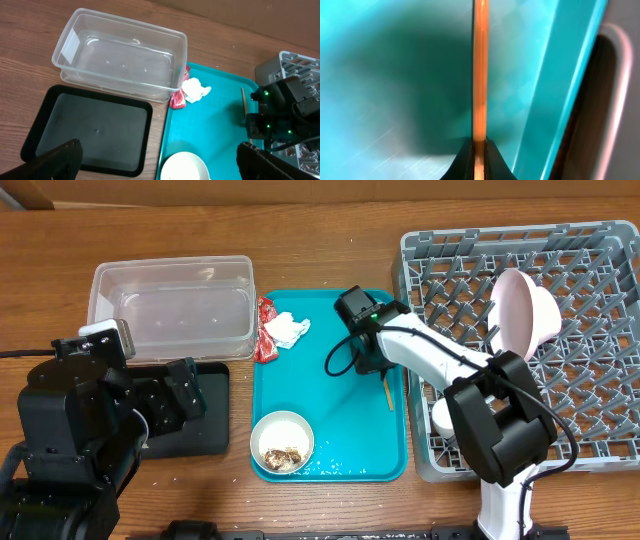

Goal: Sort waste into correct bins and load items into the dishwasher
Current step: 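Lay the chopsticks in the rack and open the right gripper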

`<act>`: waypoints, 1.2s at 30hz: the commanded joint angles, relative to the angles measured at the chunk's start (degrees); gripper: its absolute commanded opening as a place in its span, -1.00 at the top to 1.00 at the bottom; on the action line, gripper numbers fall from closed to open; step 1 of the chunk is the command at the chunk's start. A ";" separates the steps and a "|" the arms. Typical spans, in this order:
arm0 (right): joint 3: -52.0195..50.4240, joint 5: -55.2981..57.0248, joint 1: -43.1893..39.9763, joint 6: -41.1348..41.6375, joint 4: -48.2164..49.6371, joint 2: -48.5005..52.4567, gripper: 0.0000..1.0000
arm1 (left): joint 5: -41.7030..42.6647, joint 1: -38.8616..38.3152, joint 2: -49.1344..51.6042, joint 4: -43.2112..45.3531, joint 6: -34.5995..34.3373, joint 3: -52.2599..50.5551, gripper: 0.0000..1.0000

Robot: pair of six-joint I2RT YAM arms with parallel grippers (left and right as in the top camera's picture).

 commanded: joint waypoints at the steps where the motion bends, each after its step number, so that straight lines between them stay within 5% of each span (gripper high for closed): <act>1: 1.97 -2.75 2.25 -0.13 -0.98 0.13 0.92 | -0.74 0.00 0.13 0.20 -0.98 0.81 -1.00; 15: 12.63 -0.28 -5.05 -0.83 -5.29 -17.75 0.92 | -0.74 0.00 0.13 0.20 -0.98 0.81 -1.00; 22: 12.17 -1.42 -14.14 -8.83 -4.90 -13.44 0.92 | -0.74 0.00 0.13 0.20 -0.98 0.81 -1.00; 29: 12.20 -1.84 -14.84 -9.18 -7.19 -9.62 0.92 | -0.74 0.00 0.13 0.20 -0.98 0.81 -1.00; 31: 12.31 -1.81 -14.73 -8.87 -7.91 -9.97 0.21 | -0.74 0.00 0.13 0.20 -0.98 0.81 -1.00; 36: 12.74 -1.88 -14.56 -4.72 -10.54 -13.60 -0.02 | -0.74 0.00 0.13 0.20 -0.98 0.81 -1.00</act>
